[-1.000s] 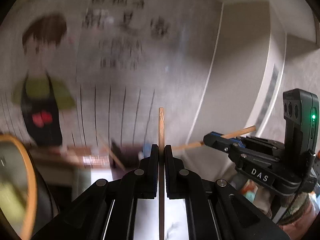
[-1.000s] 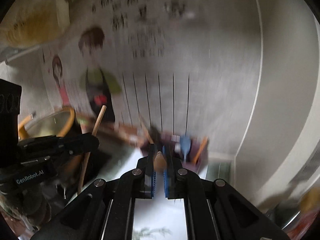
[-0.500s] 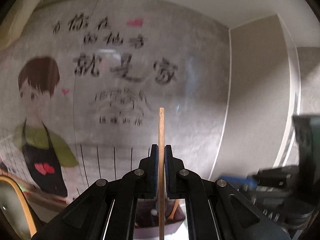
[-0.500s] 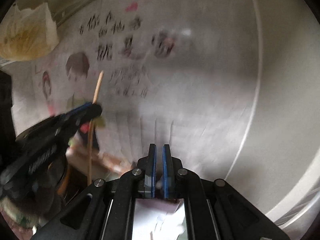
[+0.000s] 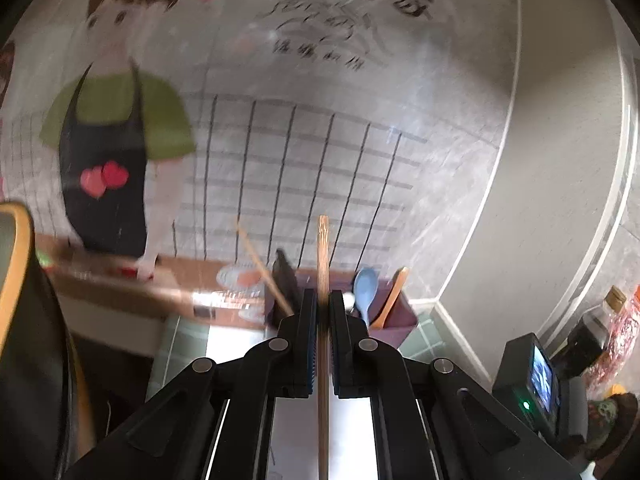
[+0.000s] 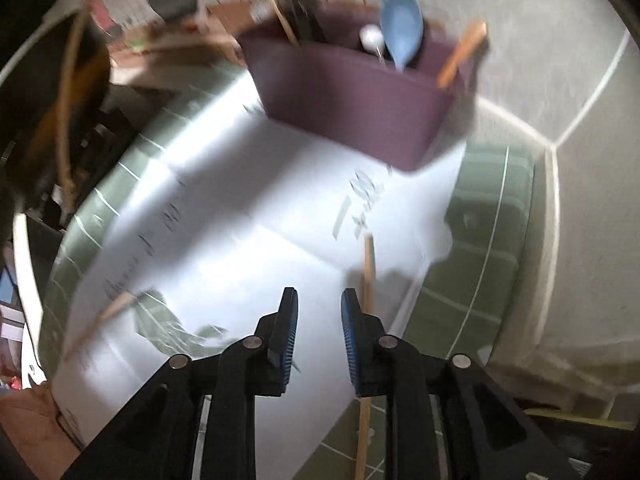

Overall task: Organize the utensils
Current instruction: 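Lift both held chopsticks up toward the purple caddy, then lower both chopsticks into the caddy and open both tools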

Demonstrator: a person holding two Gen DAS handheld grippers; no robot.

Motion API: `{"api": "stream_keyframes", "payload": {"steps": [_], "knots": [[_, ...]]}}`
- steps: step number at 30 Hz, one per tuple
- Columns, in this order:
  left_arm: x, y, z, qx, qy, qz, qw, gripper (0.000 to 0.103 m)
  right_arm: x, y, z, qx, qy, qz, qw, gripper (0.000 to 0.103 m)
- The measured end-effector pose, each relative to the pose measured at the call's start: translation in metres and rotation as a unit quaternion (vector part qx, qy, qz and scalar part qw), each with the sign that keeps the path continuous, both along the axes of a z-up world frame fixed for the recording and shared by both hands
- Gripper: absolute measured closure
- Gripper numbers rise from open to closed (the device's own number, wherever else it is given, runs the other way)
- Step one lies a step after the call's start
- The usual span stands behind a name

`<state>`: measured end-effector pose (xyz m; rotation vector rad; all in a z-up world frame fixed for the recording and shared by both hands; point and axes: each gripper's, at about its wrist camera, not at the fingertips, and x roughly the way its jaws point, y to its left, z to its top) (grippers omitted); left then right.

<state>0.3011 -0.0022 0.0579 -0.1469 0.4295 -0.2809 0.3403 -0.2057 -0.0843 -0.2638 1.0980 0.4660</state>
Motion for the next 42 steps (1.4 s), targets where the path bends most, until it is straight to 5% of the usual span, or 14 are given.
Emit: {"api": "stream_keyframes", "payload": {"steps": [15, 17, 21, 30, 42], "knots": [[-0.003, 0.006, -0.019, 0.0, 0.027, 0.003, 0.9996, 0.097, -0.013, -0.012, -0.042, -0.046, 0.031, -0.017, 0.998, 0.081], [-0.004, 0.005, -0.019, 0.0, 0.027, 0.002, 0.9996, 0.097, -0.017, -0.014, -0.042, -0.044, 0.028, -0.023, 0.998, 0.096], [-0.008, 0.003, -0.015, 0.007, 0.022, 0.001, 0.9997, 0.097, -0.026, -0.016, -0.036, -0.028, 0.002, -0.033, 0.999, 0.097], [-0.018, 0.0, 0.004, 0.007, 0.001, 0.0, 1.0, 0.097, -0.05, -0.033, 0.045, 0.055, -0.089, -0.064, 0.992, 0.097], [-0.024, -0.009, 0.046, -0.02, -0.052, -0.016, 0.9983, 0.097, -0.052, -0.02, 0.157, 0.149, -0.207, -0.073, 0.964, 0.097]]}}
